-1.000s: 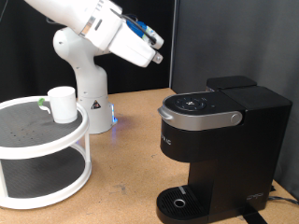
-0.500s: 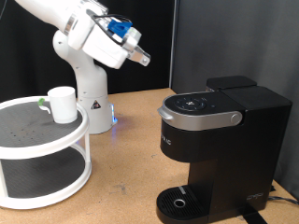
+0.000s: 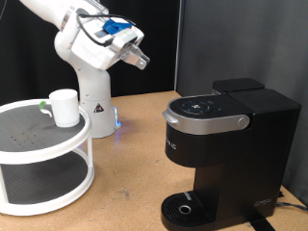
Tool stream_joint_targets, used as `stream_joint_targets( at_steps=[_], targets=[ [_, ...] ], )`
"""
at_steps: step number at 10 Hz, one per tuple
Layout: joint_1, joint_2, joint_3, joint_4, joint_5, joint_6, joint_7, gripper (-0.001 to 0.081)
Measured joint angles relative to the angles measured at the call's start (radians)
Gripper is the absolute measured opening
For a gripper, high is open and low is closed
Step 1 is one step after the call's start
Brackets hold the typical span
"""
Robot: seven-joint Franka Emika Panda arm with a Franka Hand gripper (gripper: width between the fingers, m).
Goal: Make a cup of coffee with the keurig machine
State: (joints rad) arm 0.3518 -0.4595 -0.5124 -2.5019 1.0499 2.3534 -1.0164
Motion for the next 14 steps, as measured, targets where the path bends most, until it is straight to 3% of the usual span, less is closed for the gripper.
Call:
stream_joint_targets(
  at_steps=[2,5,6,11,14],
  targets=[
    [-0.010,-0.020,0.015,-0.016,-0.028,0.039,0.051,0.0000],
    [-0.054,-0.048,0.040,-0.023,-0.196,-0.035,0.170,0.0000],
    [-0.062,-0.057,0.046,-0.024,-0.213,-0.040,0.189,0.0000],
    [-0.107,-0.101,0.052,-0.037,-0.334,-0.133,0.237,0.0000],
    [-0.115,-0.133,0.051,-0.058,-0.348,-0.154,0.235,0.0000]
  ],
)
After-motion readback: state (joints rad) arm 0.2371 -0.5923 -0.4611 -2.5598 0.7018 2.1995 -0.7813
